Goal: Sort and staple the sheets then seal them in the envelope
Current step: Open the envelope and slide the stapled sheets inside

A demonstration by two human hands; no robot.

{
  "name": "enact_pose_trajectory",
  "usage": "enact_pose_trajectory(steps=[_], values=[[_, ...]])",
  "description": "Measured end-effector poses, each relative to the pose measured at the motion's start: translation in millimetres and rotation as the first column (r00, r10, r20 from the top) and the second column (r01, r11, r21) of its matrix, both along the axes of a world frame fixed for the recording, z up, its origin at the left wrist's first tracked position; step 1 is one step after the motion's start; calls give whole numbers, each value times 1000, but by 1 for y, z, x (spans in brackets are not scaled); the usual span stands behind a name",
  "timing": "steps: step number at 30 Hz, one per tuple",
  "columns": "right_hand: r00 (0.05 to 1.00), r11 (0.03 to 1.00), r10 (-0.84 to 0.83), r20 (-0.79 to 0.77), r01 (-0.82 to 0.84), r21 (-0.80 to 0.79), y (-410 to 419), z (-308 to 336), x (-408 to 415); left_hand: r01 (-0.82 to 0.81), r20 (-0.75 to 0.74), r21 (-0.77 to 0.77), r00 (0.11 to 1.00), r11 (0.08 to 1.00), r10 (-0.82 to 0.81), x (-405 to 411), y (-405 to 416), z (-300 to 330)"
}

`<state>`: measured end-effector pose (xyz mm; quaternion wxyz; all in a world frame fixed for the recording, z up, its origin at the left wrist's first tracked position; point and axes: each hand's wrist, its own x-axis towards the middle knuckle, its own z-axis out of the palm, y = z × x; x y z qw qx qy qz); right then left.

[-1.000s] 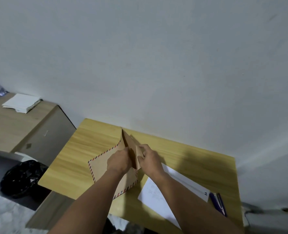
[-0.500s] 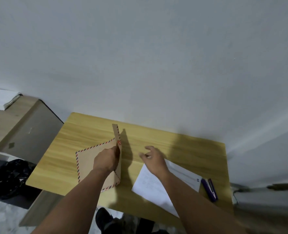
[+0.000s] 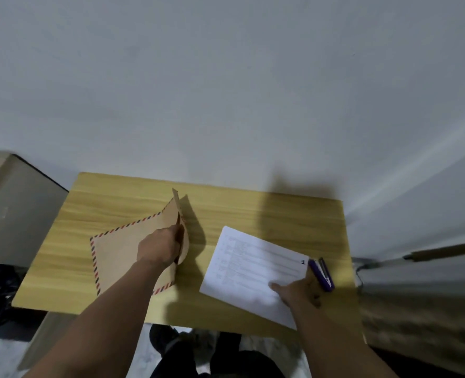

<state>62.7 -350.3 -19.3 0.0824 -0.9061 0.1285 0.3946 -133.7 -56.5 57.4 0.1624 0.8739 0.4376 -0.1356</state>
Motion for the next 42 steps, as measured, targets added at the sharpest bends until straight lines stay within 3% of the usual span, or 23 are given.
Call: enact_pose_trajectory(steps=[6, 16, 24, 34, 39, 42], values=[[1000, 995, -18, 5, 18, -94, 17, 4, -19, -7, -2, -13, 1000, 1000, 7, -4, -6, -8], [990, 991, -135, 27, 135, 21, 19, 3, -16, -35, 15, 0, 999, 999, 35, -14, -9, -11], [993, 996, -85, 84, 83, 26, 13, -5, -17, -61, 33, 0, 998, 998, 61, -20, -7, -11], [981, 965, -163, 102, 137, 225, 12, -1, -18, -90, 42, -17, 995, 996, 90, -30, -9, -11], [984, 904, -80, 159, 4, 427, 22, 12, -6, -123, 79, -37, 989, 992, 126, -35, -9, -14], [970, 831, 48, 239, -171, 530, 52, 31, 8, -132, 80, -42, 988, 990, 135, -33, -11, -17]])
